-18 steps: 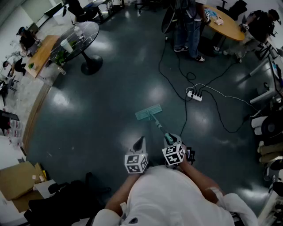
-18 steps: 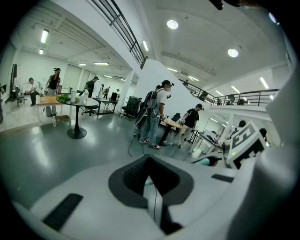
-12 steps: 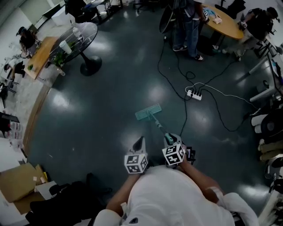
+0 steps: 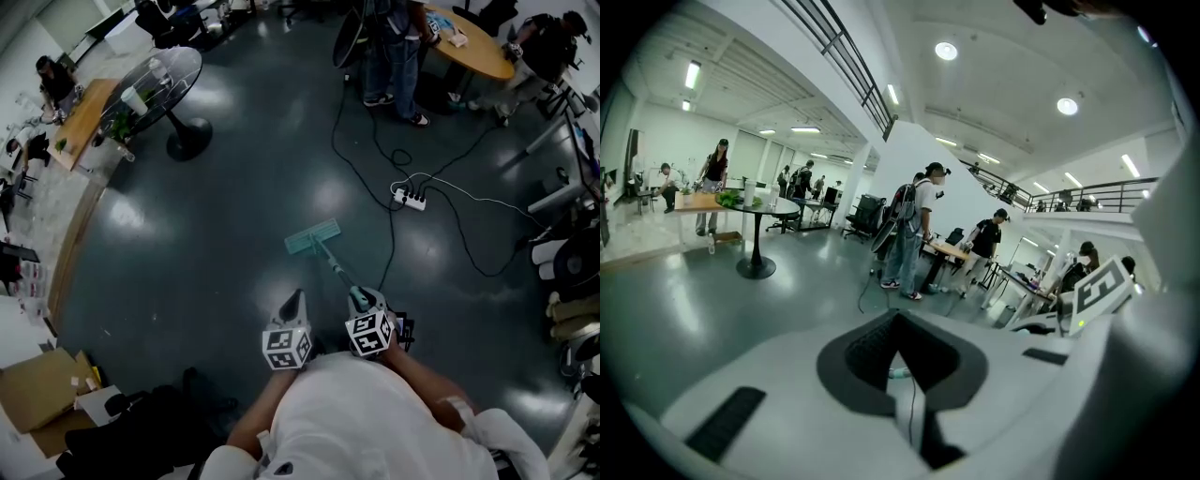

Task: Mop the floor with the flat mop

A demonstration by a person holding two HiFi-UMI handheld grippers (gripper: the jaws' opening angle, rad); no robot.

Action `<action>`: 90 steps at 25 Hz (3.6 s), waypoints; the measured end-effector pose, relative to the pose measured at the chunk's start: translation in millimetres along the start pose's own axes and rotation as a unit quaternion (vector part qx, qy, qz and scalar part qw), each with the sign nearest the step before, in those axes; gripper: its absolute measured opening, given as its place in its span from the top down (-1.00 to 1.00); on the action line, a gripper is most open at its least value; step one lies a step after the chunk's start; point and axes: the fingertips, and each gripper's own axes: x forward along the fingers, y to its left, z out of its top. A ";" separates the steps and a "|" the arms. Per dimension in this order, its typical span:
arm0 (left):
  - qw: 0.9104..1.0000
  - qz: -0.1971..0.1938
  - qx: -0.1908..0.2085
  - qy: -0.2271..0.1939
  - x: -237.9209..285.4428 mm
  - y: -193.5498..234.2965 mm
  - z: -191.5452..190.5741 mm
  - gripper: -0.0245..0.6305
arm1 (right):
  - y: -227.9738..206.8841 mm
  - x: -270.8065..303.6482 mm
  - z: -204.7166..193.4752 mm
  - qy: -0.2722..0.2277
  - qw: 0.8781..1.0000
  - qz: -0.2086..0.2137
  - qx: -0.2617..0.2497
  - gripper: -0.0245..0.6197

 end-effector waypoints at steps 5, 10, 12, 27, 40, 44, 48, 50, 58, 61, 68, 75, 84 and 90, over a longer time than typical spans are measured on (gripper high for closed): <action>1.000 0.007 -0.006 -0.003 2.5 5.9 4.0 0.91 | 0.4 2.5 1.7 -0.010 1.000 0.000 0.001 0.58; 1.000 0.014 -0.020 -0.010 11.0 13.8 13.2 0.91 | -2.3 23.2 14.7 -0.025 1.000 0.000 -0.008 0.58; 1.000 0.016 -0.024 -0.012 15.1 16.5 16.7 0.91 | -4.3 40.7 19.3 -0.025 1.000 -0.001 -0.012 0.58; 0.998 0.036 -0.049 -0.019 18.3 52.0 34.8 0.91 | -43.5 190.5 122.4 -0.038 0.999 -0.027 -0.008 0.58; 0.997 0.022 -0.062 -0.046 5.2 49.9 53.0 0.91 | -19.7 20.3 29.1 0.003 1.000 0.005 -0.002 0.58; 0.997 0.018 -0.059 -0.048 7.0 46.0 55.3 0.91 | -15.2 7.6 16.2 -0.002 1.000 0.010 -0.008 0.58; 0.997 0.017 -0.063 -0.041 11.8 44.9 51.8 0.91 | -17.4 18.6 20.0 -0.015 1.000 0.004 -0.010 0.58; 0.997 0.017 -0.065 -0.038 13.6 43.8 50.5 0.91 | -20.1 30.8 20.1 -0.017 1.000 0.000 -0.007 0.58; 0.996 0.032 -0.072 -0.031 22.9 58.0 44.9 0.91 | -44.2 152.2 79.4 -0.041 0.999 -0.017 -0.008 0.58; 0.996 0.039 -0.078 -0.026 25.4 64.3 41.6 0.91 | -53.1 196.1 113.3 -0.032 0.999 -0.024 0.009 0.58; 0.996 0.037 -0.073 -0.028 17.7 64.9 43.7 0.91 | -58.1 199.4 123.7 -0.016 1.000 -0.021 0.011 0.58; 0.997 0.016 -0.066 -0.038 1.2 49.4 51.8 0.91 | -33.7 79.6 60.6 0.001 1.000 0.001 -0.006 0.58; 0.997 -0.015 -0.068 -0.031 3.5 27.4 40.8 0.91 | -14.6 29.5 36.8 -0.007 1.000 0.012 0.006 0.58; 0.998 -0.020 -0.058 -0.034 0.1 19.2 41.1 0.91 | -14.3 28.7 36.9 -0.018 1.000 0.006 0.009 0.58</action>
